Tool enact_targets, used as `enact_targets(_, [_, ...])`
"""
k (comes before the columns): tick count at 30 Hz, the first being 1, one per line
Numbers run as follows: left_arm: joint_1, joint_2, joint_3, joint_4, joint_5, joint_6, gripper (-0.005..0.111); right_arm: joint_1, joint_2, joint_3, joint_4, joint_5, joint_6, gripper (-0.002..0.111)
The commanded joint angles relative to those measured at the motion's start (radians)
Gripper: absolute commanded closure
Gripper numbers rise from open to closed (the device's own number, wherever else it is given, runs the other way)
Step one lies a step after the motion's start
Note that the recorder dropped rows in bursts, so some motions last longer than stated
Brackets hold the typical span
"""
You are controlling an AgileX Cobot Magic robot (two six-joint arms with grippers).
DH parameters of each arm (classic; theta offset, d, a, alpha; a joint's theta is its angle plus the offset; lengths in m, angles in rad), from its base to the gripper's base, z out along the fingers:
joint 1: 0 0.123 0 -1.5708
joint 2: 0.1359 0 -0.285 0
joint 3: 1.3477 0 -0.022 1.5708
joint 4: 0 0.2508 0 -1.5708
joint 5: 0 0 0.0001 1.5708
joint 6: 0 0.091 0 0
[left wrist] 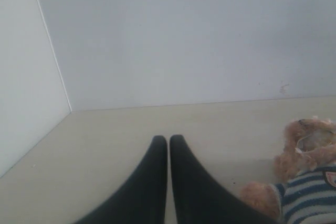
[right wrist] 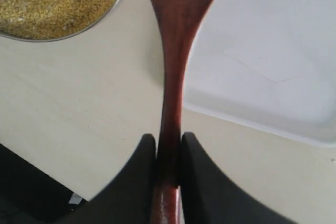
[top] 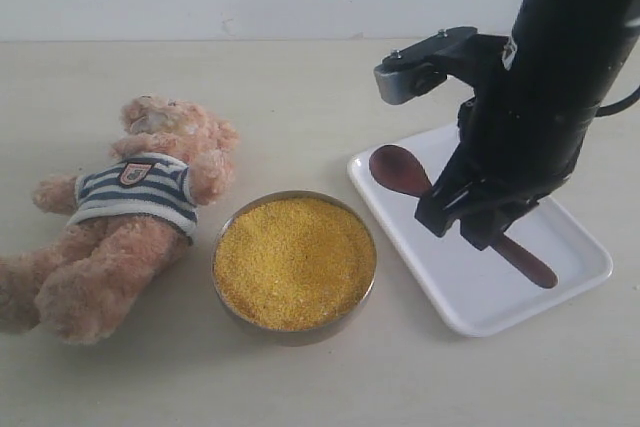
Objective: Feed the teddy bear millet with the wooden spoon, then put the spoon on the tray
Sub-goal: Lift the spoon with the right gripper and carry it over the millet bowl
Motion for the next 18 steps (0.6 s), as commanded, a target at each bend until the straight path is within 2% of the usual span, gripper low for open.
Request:
enact_targets(1, [-0.008, -0.003, -0.004, 0.000, 0.000, -0.006, 0.103, 0.027, -0.007, -0.027, -0.035, 0.026, 0.013, 0.109])
enact_targets(9, [-0.008, -0.003, -0.004, 0.000, 0.000, -0.006, 0.103, 0.126, 0.053, -0.045, -0.085, 0.026, 0.037, 0.109])
enact_targets(18, [-0.008, -0.003, -0.004, 0.000, 0.002, -0.006, 0.103, 0.216, 0.074, -0.060, -0.302, 0.026, 0.151, 0.109])
